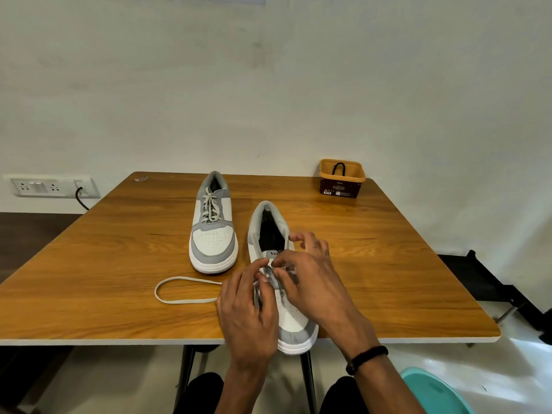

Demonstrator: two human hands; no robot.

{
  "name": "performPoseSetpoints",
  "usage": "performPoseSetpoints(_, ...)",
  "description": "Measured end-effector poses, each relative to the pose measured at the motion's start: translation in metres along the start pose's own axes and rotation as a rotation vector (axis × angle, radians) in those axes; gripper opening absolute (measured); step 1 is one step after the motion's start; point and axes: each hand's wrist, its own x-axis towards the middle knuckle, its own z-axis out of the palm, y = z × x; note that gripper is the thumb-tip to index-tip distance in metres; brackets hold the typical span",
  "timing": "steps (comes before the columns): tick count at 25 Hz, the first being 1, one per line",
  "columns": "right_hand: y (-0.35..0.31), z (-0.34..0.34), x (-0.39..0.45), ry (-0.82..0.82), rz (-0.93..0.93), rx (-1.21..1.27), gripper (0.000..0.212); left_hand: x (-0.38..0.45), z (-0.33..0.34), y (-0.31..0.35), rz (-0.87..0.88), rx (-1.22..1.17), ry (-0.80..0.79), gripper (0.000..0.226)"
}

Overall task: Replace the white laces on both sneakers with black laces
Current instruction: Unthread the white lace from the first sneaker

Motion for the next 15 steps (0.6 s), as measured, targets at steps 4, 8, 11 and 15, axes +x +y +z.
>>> performPoseSetpoints(4,-0.004,0.003,-0.001,0.029,-0.043,-0.086,0.011,-0.001,0.000,0.000,0.005,0.006,-0.006,0.032)
performPoseSetpoints(8,0.004,0.002,-0.006,0.156,-0.001,0.118,0.010,0.000,0.001,-0.002,0.015,0.003,-0.012,0.030)
performPoseSetpoints(11,0.020,-0.003,-0.004,0.305,0.055,0.234,0.013,0.001,0.000,-0.001,0.015,0.005,-0.011,0.029)
performPoseSetpoints(15,0.031,-0.004,-0.003,0.360,0.103,0.229,0.007,0.010,0.003,-0.001,0.021,0.084,-0.050,0.028)
